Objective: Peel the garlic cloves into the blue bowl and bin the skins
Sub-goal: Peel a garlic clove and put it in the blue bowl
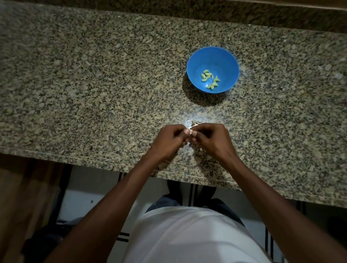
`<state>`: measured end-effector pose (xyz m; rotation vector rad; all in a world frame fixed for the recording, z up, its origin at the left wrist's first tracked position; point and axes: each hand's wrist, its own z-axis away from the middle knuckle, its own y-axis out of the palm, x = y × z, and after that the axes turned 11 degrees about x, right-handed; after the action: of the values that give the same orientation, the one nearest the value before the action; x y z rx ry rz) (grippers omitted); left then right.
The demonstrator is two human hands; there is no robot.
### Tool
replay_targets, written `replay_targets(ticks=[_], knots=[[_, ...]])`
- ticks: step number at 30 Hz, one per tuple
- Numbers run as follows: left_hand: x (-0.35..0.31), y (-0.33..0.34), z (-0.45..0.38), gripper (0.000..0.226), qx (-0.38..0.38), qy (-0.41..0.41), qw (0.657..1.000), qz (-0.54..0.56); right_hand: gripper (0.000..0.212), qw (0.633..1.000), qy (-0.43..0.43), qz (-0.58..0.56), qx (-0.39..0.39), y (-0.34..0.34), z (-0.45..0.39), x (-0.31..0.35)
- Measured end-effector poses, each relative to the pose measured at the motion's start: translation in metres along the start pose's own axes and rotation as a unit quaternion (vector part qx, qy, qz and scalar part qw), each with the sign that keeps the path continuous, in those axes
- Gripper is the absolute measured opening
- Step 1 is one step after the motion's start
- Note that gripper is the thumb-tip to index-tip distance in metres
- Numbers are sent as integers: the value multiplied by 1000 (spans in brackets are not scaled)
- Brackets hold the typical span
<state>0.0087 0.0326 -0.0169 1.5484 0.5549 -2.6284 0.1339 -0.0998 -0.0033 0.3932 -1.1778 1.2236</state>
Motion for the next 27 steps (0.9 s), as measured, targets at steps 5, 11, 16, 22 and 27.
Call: replay_targets(ticks=[5, 11, 16, 22, 27], knots=[[2, 0, 4, 28, -83, 93, 990, -67, 7, 987, 50, -152, 19, -1, 1, 4], [0, -5, 3, 20, -101, 148, 965, -192, 5, 980, 83, -178, 41, -4, 1, 10], [-6, -6, 4, 20, -117, 151, 964, -187, 8, 979, 85, -186, 12, 1, -1, 10], [-5, -6, 1, 14, -98, 65, 988, -96, 11, 982, 63, -179, -2, 4, 1, 2], [-5, -1, 5, 16, -55, 19, 994, 97, 22, 979, 49, -197, -30, 7, 6, -4]])
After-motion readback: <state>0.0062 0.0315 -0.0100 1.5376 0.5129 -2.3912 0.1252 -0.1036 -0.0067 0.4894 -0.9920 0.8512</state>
